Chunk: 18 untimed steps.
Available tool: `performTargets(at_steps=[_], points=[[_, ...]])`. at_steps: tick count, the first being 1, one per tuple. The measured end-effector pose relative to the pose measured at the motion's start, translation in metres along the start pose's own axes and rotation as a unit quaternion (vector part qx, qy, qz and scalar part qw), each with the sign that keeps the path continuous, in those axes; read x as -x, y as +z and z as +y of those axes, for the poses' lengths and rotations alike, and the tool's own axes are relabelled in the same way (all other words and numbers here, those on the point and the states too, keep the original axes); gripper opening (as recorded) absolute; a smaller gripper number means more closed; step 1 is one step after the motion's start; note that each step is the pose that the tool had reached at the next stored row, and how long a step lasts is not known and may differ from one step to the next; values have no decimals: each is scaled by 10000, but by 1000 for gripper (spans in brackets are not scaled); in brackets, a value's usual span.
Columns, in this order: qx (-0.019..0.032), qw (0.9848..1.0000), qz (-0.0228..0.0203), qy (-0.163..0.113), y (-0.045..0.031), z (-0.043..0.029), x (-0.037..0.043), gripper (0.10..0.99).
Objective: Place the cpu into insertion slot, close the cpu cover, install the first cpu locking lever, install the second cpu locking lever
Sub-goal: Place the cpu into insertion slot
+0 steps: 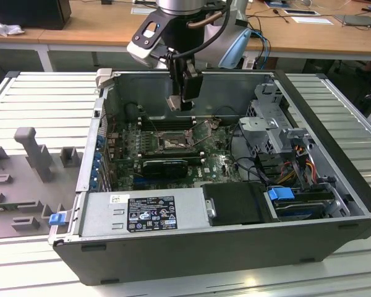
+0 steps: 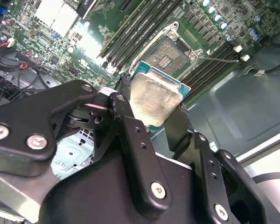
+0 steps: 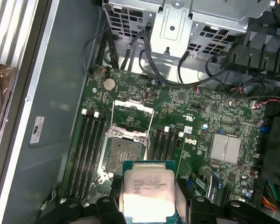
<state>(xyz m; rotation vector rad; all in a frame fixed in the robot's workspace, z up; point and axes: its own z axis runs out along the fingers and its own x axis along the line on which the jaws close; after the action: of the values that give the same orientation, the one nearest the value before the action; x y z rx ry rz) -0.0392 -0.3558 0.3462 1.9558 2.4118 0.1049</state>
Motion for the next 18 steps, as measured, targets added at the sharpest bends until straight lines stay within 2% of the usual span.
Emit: performTargets(at_steps=[13,18], points=[[6,9993,-27,362,11,-1,0,529],[11,9979,-48,651,17,-1,0,529]])
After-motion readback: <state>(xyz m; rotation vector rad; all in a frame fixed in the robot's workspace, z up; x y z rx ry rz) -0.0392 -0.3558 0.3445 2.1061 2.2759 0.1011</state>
